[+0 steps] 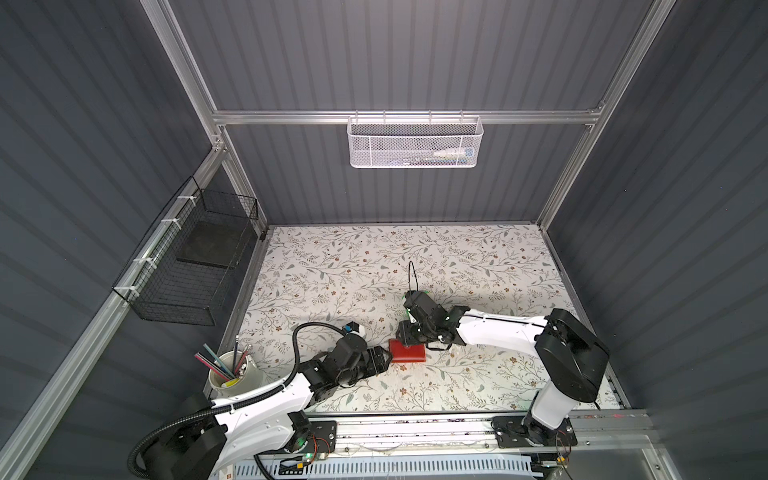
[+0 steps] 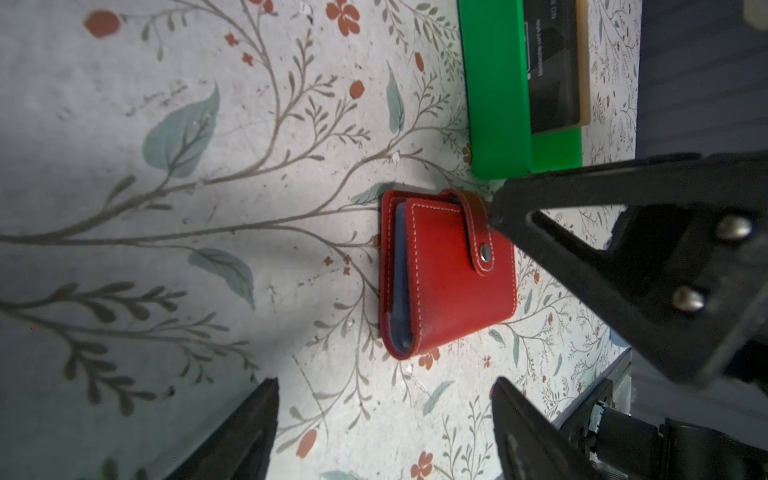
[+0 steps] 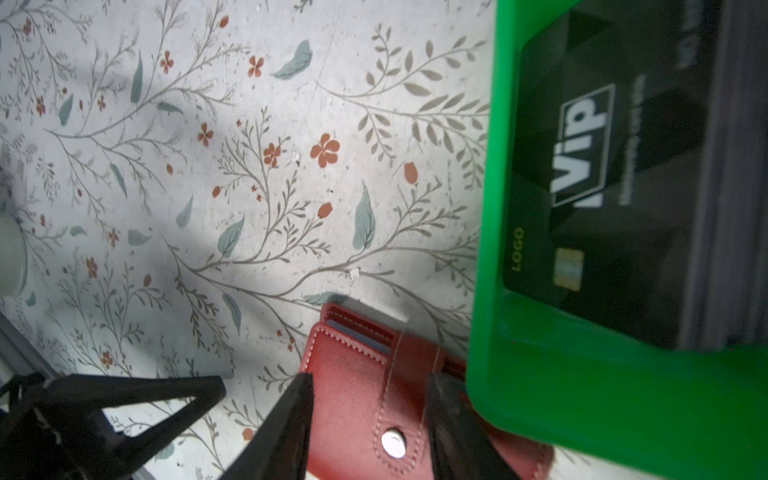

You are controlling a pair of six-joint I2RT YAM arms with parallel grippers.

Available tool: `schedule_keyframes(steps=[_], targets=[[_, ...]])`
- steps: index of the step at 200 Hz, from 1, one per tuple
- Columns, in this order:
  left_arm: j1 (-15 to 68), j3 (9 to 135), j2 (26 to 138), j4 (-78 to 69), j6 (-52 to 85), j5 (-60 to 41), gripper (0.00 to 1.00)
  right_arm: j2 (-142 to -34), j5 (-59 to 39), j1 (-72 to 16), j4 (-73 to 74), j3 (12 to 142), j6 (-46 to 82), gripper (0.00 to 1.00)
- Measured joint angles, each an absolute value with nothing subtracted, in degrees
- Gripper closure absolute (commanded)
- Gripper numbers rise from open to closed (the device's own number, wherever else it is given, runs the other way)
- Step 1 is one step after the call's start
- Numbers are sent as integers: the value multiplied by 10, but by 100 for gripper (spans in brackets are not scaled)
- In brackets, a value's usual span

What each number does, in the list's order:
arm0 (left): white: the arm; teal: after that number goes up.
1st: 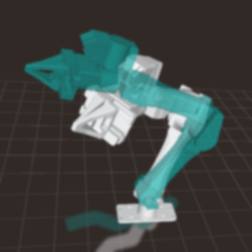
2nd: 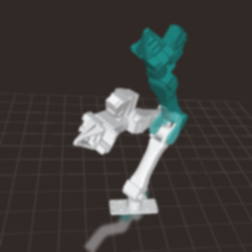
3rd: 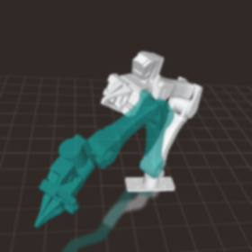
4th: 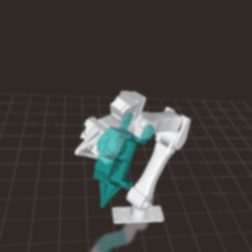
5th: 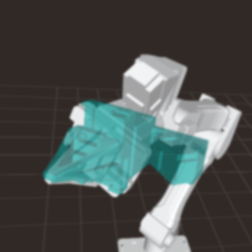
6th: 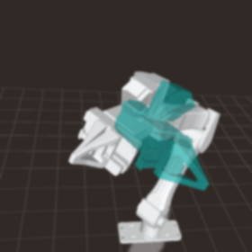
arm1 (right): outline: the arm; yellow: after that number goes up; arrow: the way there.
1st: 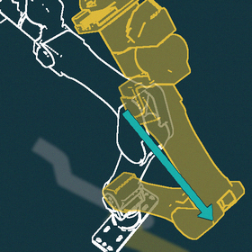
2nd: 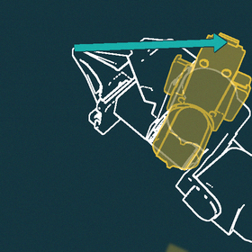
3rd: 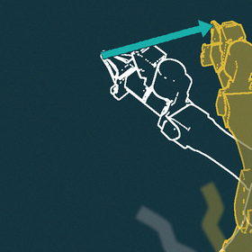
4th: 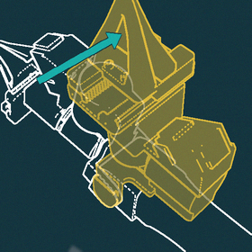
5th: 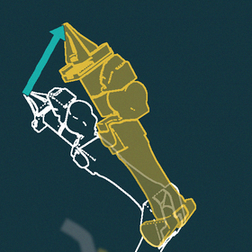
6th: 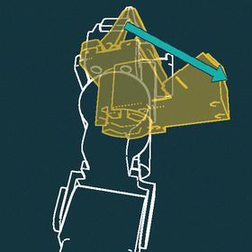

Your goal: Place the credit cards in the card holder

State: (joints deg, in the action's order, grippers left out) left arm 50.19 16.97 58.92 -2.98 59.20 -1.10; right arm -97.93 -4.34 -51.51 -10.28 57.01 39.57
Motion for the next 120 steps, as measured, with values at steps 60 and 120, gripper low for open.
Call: schedule_keyframes(steps=[60, 120], targets=[[511, 162, 592, -67, 596, -11, 19, -952, -50, -515, -80, 522, 422, 45], [522, 162, 608, -96, 597, -11, 20, -887, -63, -515, -51, 445, 458, 43]])
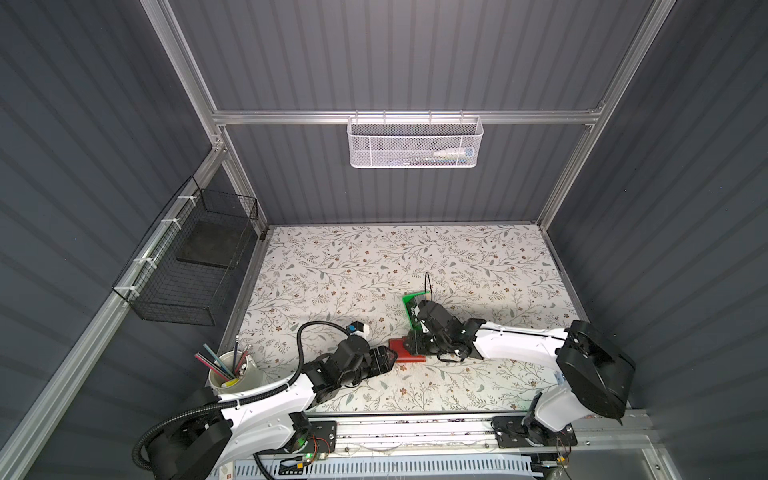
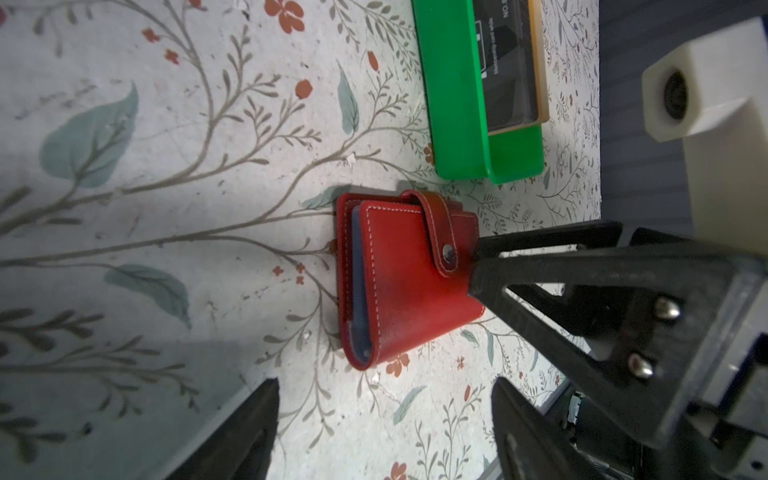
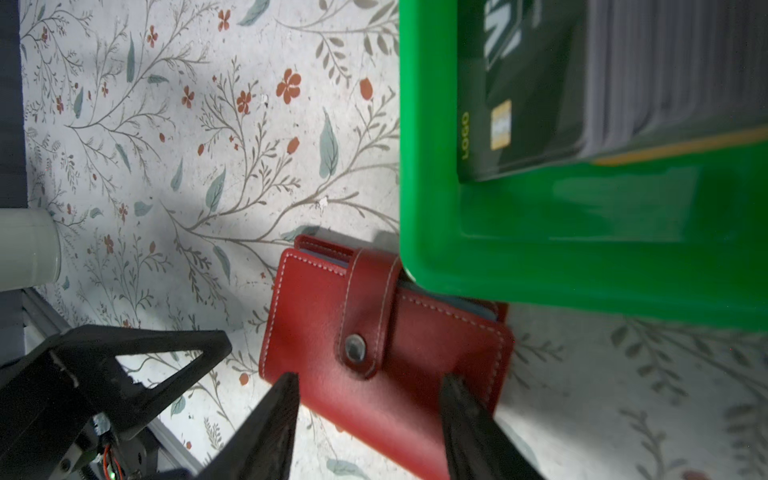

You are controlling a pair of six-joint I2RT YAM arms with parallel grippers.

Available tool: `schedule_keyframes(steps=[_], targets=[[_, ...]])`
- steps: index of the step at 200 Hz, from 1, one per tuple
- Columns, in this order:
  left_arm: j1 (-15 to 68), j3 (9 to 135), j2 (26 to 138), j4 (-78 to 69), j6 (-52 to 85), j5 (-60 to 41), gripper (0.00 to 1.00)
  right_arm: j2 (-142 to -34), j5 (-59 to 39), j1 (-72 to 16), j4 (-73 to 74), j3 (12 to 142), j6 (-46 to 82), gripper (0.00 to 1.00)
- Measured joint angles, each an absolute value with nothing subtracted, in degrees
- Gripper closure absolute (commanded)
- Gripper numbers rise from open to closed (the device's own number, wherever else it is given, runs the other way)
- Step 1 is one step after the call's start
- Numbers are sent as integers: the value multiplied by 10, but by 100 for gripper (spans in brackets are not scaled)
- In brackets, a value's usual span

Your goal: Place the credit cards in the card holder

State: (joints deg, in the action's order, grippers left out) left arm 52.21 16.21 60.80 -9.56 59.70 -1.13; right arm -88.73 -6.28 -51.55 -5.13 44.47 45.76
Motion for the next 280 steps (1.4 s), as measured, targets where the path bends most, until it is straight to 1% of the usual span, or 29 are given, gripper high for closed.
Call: schedule_keyframes(steps=[43, 103, 143, 173, 225, 238, 265, 280], targets=[[529, 162, 610, -105, 601, -11, 20, -844, -76, -521, -17, 386, 484, 43], [534, 162, 610, -105, 607, -11, 21, -784, -78, -562, 8, 331, 508, 45], [536, 162, 610, -105, 609, -11, 22, -731, -70, -573, -1, 309, 514, 48], [541, 162, 612, -115, 614, -11, 24, -698, -55, -561, -22, 309, 514, 50], [553, 161, 648, -154, 628, -11, 25, -701, -54, -513, -47, 310, 508, 53], [556, 161, 659, -162, 630, -11, 25, -712, -58, -505, -48, 312, 503, 54], [562, 161, 672, -167, 637, -11, 26, -743, -68, -502, -45, 326, 497, 61], [563, 161, 672, -168, 639, -11, 26, -760, -73, -502, -42, 333, 498, 62]])
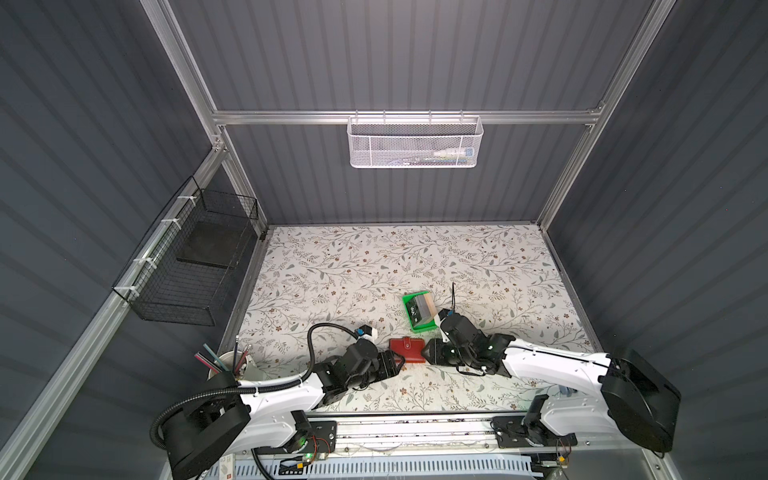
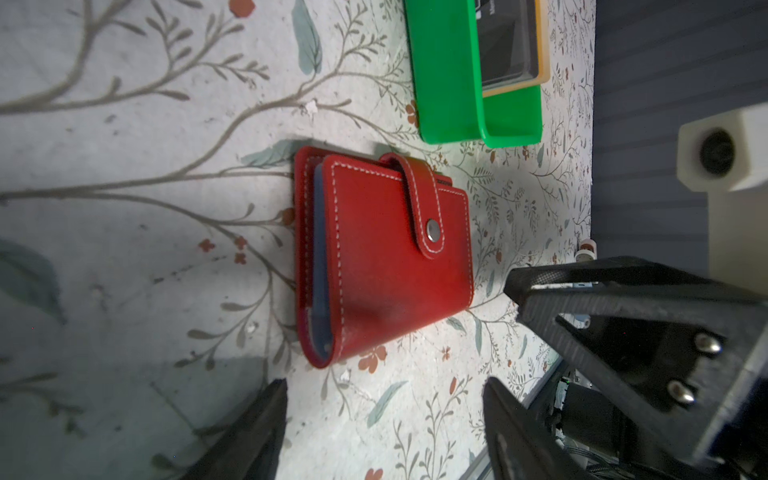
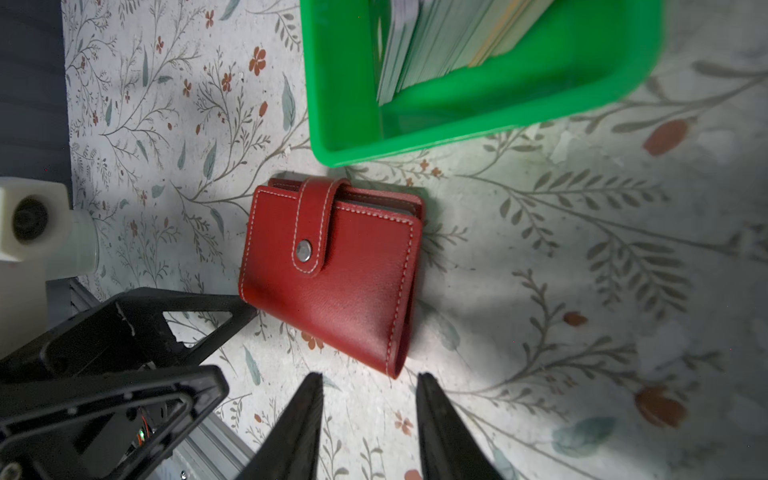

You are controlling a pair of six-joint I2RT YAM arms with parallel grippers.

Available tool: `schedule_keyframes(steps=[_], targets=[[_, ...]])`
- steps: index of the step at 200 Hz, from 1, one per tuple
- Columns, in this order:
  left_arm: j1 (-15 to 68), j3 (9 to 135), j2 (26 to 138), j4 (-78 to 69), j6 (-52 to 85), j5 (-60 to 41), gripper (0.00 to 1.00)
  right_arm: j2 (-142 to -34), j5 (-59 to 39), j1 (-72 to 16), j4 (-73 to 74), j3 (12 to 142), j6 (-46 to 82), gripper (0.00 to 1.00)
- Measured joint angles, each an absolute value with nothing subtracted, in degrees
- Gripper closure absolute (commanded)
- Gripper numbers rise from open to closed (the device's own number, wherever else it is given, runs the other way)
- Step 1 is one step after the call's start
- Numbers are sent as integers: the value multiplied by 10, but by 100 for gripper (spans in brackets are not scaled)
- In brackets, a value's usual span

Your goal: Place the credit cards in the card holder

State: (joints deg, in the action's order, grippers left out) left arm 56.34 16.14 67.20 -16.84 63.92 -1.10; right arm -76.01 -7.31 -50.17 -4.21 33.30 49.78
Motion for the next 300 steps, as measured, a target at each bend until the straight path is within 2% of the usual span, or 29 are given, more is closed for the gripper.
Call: schedule_keyframes(steps=[75, 209, 258, 300], targets=[[566, 160, 621, -128, 665, 25, 26, -808, -101, -519, 7, 328, 511, 62], [566, 128, 506, -13, 714, 93, 26, -832, -129, -616, 99, 346, 533, 64], [566, 128, 534, -27, 712, 90, 26, -781, -104, -608, 78, 345, 522, 61], [566, 134, 582, -71, 707, 79, 27, -752, -84, -565, 29, 345, 513, 59]])
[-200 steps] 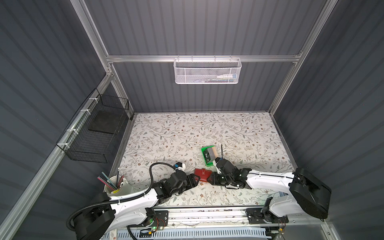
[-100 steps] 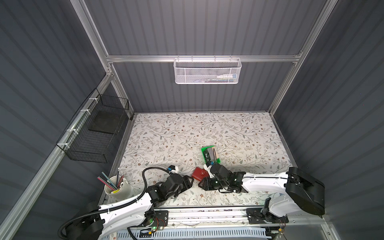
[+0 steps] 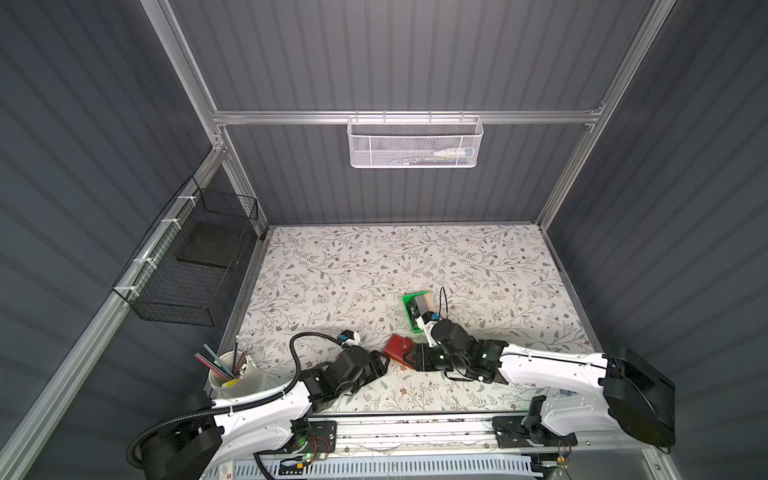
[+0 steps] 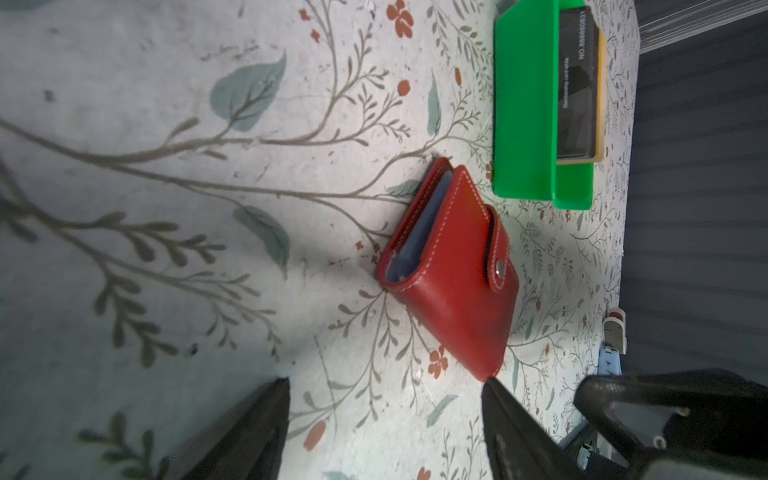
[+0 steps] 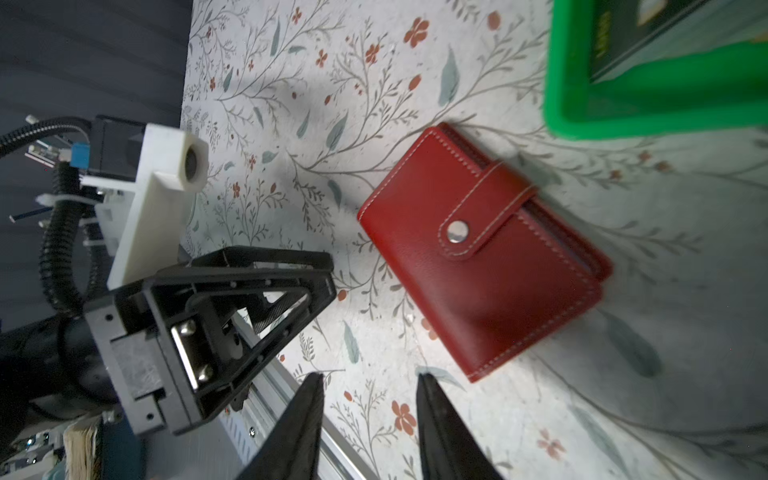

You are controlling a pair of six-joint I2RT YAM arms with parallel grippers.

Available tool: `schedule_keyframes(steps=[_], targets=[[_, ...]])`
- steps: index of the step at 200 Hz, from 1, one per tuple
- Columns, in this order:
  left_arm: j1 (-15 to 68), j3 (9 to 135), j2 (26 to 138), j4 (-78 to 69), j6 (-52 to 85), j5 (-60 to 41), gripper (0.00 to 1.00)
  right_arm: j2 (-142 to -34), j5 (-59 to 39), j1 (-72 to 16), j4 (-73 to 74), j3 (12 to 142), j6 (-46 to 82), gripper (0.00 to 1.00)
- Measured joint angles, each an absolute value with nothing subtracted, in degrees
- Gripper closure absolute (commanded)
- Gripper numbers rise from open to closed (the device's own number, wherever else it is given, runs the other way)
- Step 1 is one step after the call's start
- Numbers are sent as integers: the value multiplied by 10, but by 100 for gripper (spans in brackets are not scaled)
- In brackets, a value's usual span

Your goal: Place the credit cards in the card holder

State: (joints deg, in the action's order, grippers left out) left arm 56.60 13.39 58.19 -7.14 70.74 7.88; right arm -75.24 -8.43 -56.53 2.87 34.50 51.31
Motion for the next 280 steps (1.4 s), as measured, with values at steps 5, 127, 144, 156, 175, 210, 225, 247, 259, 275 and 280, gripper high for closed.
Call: schedule_keyframes(steps=[5, 127, 144, 156, 175, 210, 225, 247, 259, 275, 280], targets=[[566, 135, 588, -77, 707, 77, 27, -752, -84, -558, 25, 345, 512, 60], [566, 151, 666, -162, 695, 39, 27, -867, -114, -484, 35, 380, 487, 53], [566, 156, 677, -169, 692, 36, 28, -872, -111, -483, 35, 383, 485, 52], [566, 159, 684, -175, 692, 33, 28, -876, -109, -483, 37, 385, 483, 51], [566, 160, 692, -183, 691, 30, 28, -883, -107, -480, 39, 387, 479, 51], [566, 165, 704, -193, 681, 18, 29, -894, -107, -480, 47, 387, 477, 53], [566, 170, 711, -194, 677, 14, 29, -892, -107, -483, 48, 385, 478, 55], [566, 171, 719, -203, 671, 10, 30, -879, -107, -498, 55, 367, 485, 58], [566, 172, 725, -209, 667, 7, 31, -865, -105, -510, 56, 353, 492, 59], [566, 179, 734, -209, 663, 2, 31, -847, -100, -532, 56, 338, 502, 61], [566, 180, 735, -209, 662, 1, 31, -842, -99, -538, 55, 334, 506, 61]])
